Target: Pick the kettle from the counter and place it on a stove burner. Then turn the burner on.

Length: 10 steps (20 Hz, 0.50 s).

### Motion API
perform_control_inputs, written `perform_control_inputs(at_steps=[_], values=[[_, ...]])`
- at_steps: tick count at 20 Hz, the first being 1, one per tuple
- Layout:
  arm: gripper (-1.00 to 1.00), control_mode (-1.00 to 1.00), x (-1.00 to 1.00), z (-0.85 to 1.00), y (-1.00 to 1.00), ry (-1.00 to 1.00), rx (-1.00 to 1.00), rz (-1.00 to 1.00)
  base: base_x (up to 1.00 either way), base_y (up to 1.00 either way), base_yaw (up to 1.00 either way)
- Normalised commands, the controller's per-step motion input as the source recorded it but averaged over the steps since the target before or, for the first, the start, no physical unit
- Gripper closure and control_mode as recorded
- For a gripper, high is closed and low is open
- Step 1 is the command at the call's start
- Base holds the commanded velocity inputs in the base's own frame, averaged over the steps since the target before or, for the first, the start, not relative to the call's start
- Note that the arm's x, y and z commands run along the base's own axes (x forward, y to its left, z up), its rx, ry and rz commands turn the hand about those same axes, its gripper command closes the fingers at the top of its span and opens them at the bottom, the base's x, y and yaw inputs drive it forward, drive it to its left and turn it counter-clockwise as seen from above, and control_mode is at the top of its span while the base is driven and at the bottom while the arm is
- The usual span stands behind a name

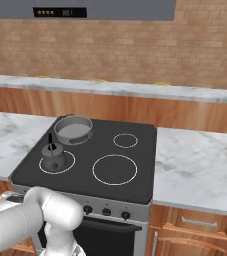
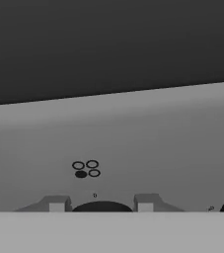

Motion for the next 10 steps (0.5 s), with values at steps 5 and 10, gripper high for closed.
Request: perform_control_inputs(at_steps=[5, 10], values=[[1.00, -1.00, -0.09, -0.37, 0.01, 0.00, -0.09, 0.09, 0.00, 0.00, 0.00], [1.00, -1.00, -0.07, -0.59, 0.08, 0.00, -0.31, 0.24, 0.00, 0.00, 0.00]])
